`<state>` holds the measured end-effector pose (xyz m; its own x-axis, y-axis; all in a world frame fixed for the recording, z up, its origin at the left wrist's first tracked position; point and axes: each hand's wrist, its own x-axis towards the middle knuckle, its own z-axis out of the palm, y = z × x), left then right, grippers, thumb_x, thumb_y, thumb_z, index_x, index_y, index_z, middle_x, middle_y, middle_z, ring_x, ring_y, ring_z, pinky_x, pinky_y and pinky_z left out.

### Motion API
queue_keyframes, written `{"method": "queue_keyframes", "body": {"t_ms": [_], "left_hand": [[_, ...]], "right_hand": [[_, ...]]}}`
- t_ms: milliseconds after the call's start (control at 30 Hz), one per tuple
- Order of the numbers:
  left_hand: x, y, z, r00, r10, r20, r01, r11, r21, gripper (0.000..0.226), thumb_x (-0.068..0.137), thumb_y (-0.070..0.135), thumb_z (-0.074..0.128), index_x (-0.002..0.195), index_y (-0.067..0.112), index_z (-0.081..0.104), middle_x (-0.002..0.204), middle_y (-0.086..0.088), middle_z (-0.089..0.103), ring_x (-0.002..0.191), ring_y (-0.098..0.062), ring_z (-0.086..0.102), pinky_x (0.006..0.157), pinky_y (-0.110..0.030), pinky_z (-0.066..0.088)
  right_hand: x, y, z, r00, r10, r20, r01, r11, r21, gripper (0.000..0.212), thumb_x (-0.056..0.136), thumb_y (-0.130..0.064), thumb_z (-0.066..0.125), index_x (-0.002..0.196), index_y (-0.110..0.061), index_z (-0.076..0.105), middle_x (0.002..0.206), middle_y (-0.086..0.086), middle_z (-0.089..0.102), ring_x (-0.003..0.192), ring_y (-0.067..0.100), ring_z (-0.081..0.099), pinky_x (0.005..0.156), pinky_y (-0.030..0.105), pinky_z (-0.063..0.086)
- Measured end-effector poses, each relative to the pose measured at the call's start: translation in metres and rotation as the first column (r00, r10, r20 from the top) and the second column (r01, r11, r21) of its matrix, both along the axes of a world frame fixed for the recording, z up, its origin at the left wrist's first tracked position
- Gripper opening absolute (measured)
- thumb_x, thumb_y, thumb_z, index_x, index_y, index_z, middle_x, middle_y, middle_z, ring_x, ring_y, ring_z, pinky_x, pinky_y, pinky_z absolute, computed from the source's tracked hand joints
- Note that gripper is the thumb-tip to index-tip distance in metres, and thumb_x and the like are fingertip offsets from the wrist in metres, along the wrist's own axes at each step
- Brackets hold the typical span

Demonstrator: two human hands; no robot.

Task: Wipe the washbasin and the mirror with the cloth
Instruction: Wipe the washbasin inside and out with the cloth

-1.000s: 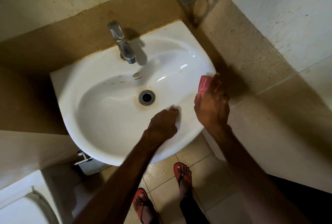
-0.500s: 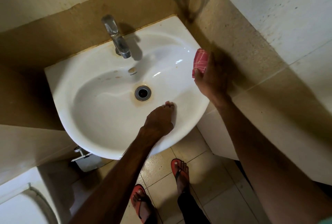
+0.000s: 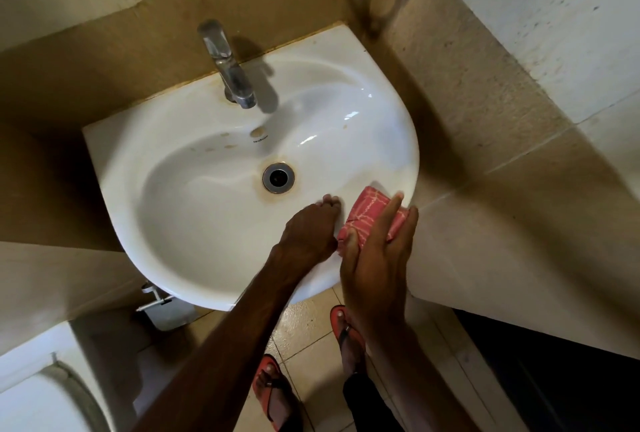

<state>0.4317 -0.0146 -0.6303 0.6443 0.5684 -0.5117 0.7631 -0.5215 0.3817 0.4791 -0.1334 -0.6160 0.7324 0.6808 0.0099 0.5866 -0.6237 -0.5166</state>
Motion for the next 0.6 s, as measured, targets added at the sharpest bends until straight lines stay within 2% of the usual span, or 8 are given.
{"method": "queue_keyframes", "body": {"t_ms": [100, 200, 267, 333, 400, 467, 533, 600], "left_hand": [[-0.001, 0.001, 0.005, 1.000, 0.027, 0.002, -0.027, 1.000, -0.014, 0.057, 0.097, 0.012, 0.054, 0.151, 0.004, 0.038, 0.147, -0.017, 0.053, 0.131, -0.033, 0.054, 0.108, -0.037, 0.044], [-0.002, 0.001, 0.009, 0.999, 0.049, 0.017, -0.048, 0.998, -0.026, 0.060, 0.097, 0.011, 0.052, 0.154, 0.004, 0.033, 0.151, -0.015, 0.049, 0.136, -0.032, 0.050, 0.110, -0.035, 0.042], [-0.002, 0.000, 0.008, 0.999, 0.047, 0.019, -0.046, 0.998, -0.030, 0.062, 0.097, 0.013, 0.053, 0.155, 0.004, 0.030, 0.151, -0.015, 0.049, 0.135, -0.032, 0.052, 0.109, -0.036, 0.043], [-0.003, 0.000, 0.004, 1.000, 0.022, 0.012, -0.022, 1.000, -0.021, 0.066, 0.097, 0.015, 0.053, 0.157, 0.005, 0.025, 0.152, -0.015, 0.046, 0.134, -0.032, 0.052, 0.108, -0.036, 0.044], [-0.004, 0.000, 0.000, 1.000, 0.008, 0.003, -0.008, 1.000, -0.011, 0.068, 0.097, 0.016, 0.052, 0.158, 0.006, 0.022, 0.154, -0.014, 0.043, 0.135, -0.032, 0.050, 0.109, -0.036, 0.044], [-0.005, 0.000, -0.001, 1.000, 0.006, 0.022, -0.006, 1.000, -0.004, 0.067, 0.098, 0.015, 0.050, 0.158, 0.006, 0.021, 0.157, -0.014, 0.040, 0.138, -0.031, 0.048, 0.111, -0.036, 0.042], [-0.005, -0.001, -0.002, 0.999, -0.008, 0.038, 0.008, 1.000, 0.000, 0.066, 0.098, 0.014, 0.047, 0.158, 0.006, 0.021, 0.161, -0.014, 0.034, 0.142, -0.031, 0.044, 0.115, -0.037, 0.041], [-0.007, -0.001, -0.005, 0.999, -0.018, 0.039, 0.018, 1.000, 0.003, 0.065, 0.099, 0.014, 0.045, 0.158, 0.005, 0.021, 0.163, -0.013, 0.031, 0.144, -0.031, 0.042, 0.116, -0.038, 0.040]], "right_hand": [[0.047, 0.027, 0.001, 0.999, 0.028, 0.032, -0.022, 0.985, -0.170, 0.079, 0.106, -0.044, 0.041, 0.167, -0.008, 0.006, 0.171, 0.028, 0.008, 0.152, 0.048, 0.028, 0.112, 0.048, 0.046], [0.107, 0.068, -0.003, 0.962, 0.147, 0.232, -0.083, 0.961, -0.262, 0.077, 0.106, -0.034, 0.050, 0.166, -0.006, 0.011, 0.166, 0.030, 0.023, 0.146, 0.049, 0.037, 0.115, 0.050, 0.042], [0.137, 0.099, -0.005, 0.917, 0.247, 0.313, -0.148, 0.939, -0.309, 0.075, 0.104, -0.033, 0.050, 0.165, -0.007, 0.015, 0.167, 0.030, 0.021, 0.149, 0.052, 0.033, 0.118, 0.056, 0.035], [0.158, 0.127, -0.003, 0.834, 0.373, 0.407, -0.230, 0.905, -0.358, 0.077, 0.102, -0.038, 0.050, 0.165, -0.011, 0.015, 0.171, 0.028, 0.014, 0.155, 0.053, 0.018, 0.125, 0.065, 0.020], [0.170, 0.145, 0.004, 0.714, 0.518, 0.471, -0.319, 0.839, -0.440, 0.083, 0.100, -0.043, 0.052, 0.165, -0.012, 0.012, 0.173, 0.024, 0.009, 0.159, 0.049, 0.010, 0.126, 0.070, 0.012], [0.174, 0.149, 0.009, 0.653, 0.587, 0.479, -0.386, 0.802, -0.456, 0.091, 0.097, -0.041, 0.062, 0.166, -0.009, 0.012, 0.174, 0.022, 0.008, 0.161, 0.043, 0.009, 0.128, 0.065, 0.010], [0.178, 0.141, 0.006, 0.671, 0.580, 0.461, -0.439, 0.813, -0.383, 0.098, 0.093, -0.037, 0.073, 0.166, -0.007, 0.015, 0.174, 0.020, 0.011, 0.161, 0.039, 0.011, 0.130, 0.055, 0.011], [0.184, 0.131, -0.002, 0.657, 0.614, 0.437, -0.507, 0.789, -0.347, 0.096, 0.093, -0.035, 0.074, 0.165, -0.006, 0.018, 0.173, 0.018, 0.016, 0.161, 0.037, 0.015, 0.129, 0.050, 0.013]]}}
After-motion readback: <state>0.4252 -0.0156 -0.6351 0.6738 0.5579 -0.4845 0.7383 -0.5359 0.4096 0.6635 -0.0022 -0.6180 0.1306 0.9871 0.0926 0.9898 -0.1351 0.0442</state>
